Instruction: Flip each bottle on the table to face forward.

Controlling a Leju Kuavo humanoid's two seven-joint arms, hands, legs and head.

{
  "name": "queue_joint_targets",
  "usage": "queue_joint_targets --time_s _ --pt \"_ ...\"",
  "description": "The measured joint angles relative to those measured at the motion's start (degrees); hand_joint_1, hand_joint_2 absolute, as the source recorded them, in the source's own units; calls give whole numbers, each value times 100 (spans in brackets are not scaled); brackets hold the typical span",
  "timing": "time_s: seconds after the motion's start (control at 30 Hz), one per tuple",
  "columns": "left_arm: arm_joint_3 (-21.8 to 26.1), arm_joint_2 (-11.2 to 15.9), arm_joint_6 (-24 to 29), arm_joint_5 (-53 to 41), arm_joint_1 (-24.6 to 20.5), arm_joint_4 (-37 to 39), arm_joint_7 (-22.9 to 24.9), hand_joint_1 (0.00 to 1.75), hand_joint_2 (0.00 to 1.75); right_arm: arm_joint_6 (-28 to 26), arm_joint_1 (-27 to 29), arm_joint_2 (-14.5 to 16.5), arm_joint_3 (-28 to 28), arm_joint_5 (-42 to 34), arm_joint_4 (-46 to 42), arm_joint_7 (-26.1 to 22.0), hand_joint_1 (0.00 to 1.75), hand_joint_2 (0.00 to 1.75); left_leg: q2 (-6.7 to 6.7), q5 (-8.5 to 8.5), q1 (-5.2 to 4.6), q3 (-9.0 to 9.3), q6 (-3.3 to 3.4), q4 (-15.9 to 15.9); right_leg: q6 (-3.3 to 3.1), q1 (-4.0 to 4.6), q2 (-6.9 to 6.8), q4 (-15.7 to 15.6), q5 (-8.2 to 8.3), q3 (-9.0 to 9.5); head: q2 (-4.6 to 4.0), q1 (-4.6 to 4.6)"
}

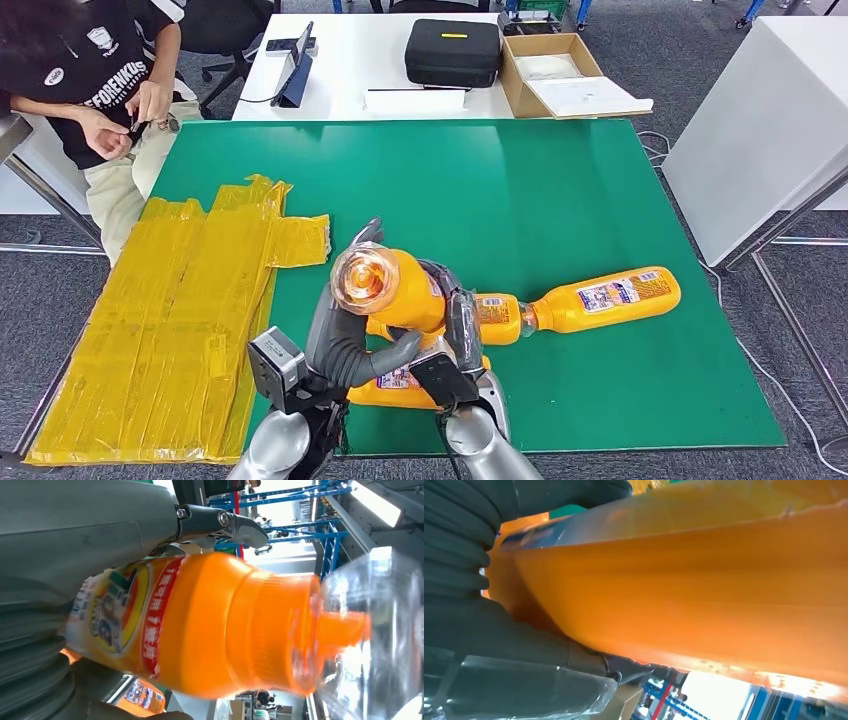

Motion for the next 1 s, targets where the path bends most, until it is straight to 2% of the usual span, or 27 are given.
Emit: queue_joint_targets --time_s 0.37,0.63,1.0 --pt "158 -73 -127 117 -79 115 118 0 175 -242 -148 55 237 313 335 320 175 175 0 0 0 0 0 0 0 0 0 0 0 0 0 0" --pt "274 -137 -222 183 -166 272 152 0 175 -158 -285 98 285 348 504 446 175 175 0 0 0 -1 0 0 0 0 0 0 0 -1 0 -1" --pt "382 -192 -352 252 -340 506 190 0 175 -137 -518 120 278 283 830 401 175 175 0 1 0 -1 0 1 0 -1 0 0 1 -1 1 0"
